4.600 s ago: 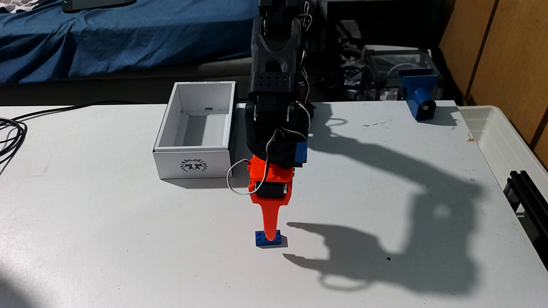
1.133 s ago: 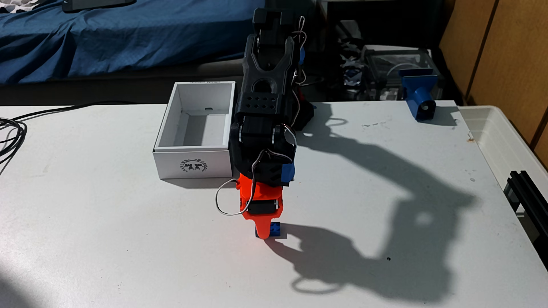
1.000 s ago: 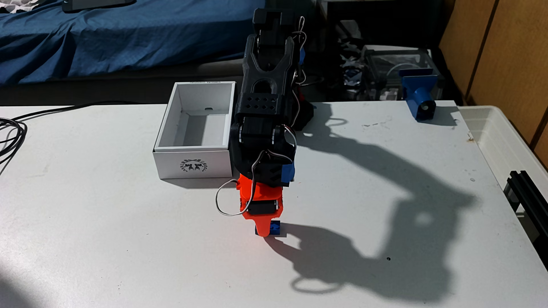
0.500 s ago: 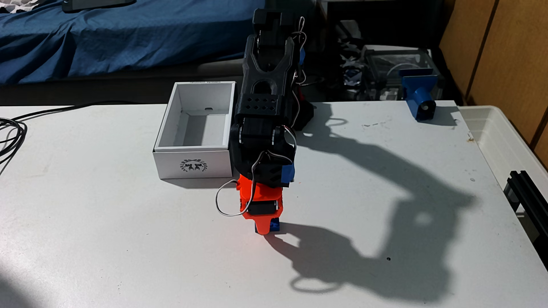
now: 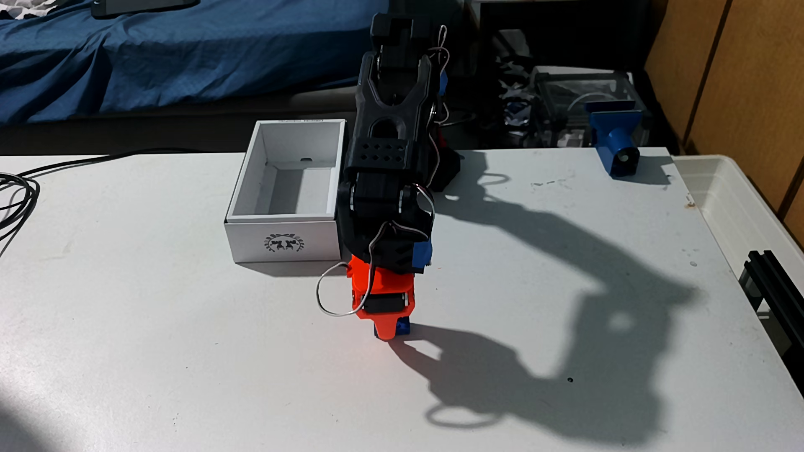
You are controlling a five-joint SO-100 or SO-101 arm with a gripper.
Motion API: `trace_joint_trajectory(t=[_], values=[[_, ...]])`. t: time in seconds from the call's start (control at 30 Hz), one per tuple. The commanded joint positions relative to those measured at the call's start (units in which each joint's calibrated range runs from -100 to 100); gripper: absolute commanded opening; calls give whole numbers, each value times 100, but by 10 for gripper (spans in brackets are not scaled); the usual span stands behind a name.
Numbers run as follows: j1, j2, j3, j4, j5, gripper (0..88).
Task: Grab the blue brick and place in box
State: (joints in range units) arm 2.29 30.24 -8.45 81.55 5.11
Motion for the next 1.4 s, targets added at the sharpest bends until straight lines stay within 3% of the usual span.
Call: trace_joint_trajectory(t=[0.0, 0.27, 0.43, 1.03, 1.37], values=[[46, -601, -291, 293, 8, 10], [232, -1776, -388, 1276, 34, 9], [663, -2563, -291, 1810, 360, 8], [3018, -4660, 1972, 1758, 1834, 10], [3746, -5480, 3738, 845, 2344, 10]])
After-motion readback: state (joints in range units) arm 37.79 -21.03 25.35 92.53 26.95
